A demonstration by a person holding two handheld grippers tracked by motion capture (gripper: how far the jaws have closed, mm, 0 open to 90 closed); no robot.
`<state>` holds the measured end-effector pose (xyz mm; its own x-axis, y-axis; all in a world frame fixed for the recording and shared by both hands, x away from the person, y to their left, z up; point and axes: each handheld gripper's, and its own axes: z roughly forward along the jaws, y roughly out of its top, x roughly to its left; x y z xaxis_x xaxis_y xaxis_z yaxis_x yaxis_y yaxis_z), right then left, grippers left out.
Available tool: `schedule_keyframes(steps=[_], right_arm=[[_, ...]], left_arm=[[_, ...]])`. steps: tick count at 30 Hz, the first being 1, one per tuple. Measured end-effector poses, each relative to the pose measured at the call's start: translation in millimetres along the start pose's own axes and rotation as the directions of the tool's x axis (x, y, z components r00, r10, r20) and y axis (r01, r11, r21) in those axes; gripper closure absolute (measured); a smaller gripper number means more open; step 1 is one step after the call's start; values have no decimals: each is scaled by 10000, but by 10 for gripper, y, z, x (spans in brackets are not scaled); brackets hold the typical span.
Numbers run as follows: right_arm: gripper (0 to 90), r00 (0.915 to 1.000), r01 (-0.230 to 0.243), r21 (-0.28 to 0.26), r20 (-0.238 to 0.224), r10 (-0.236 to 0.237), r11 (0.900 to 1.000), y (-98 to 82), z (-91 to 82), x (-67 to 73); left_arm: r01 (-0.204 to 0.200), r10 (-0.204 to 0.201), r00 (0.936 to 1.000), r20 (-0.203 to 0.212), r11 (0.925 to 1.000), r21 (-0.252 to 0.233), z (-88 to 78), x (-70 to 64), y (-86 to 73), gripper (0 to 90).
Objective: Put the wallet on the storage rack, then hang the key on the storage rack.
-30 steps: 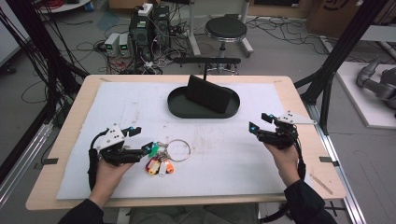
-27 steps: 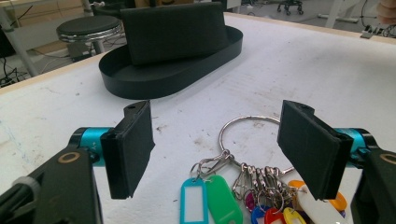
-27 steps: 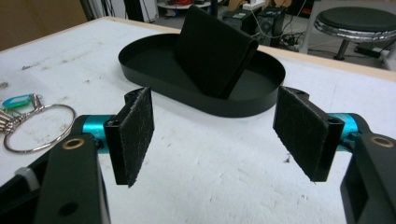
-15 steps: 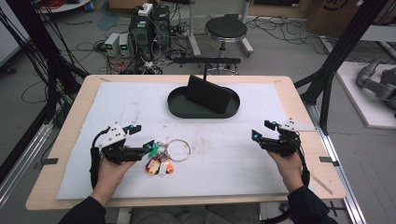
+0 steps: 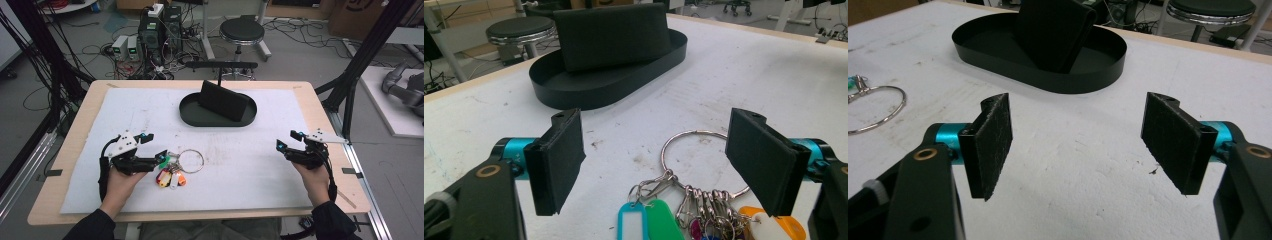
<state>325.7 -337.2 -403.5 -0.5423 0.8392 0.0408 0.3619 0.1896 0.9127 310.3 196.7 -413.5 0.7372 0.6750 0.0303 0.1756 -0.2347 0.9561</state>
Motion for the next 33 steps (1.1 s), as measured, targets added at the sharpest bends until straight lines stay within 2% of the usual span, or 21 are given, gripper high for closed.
schedule_keyframes(steps=[4,11,19,33], right_arm=[[292,9998,191,52,101,-191,9998,-3,-11,10],[292,9997,206,181,103,-208,9996,-31,1,-11],[292,9996,243,159,105,-244,9996,-29,11,-30],[292,9997,221,187,101,-223,9996,-21,42,-2]], left_arm=[[-1,1,10000,22,10000,46,21,9,-2,235],[252,-251,9996,-85,9997,68,43,45,-32,235],[324,-323,9991,-292,9995,46,50,43,-38,235],[252,-252,9996,-159,9997,-37,8,43,-29,235]])
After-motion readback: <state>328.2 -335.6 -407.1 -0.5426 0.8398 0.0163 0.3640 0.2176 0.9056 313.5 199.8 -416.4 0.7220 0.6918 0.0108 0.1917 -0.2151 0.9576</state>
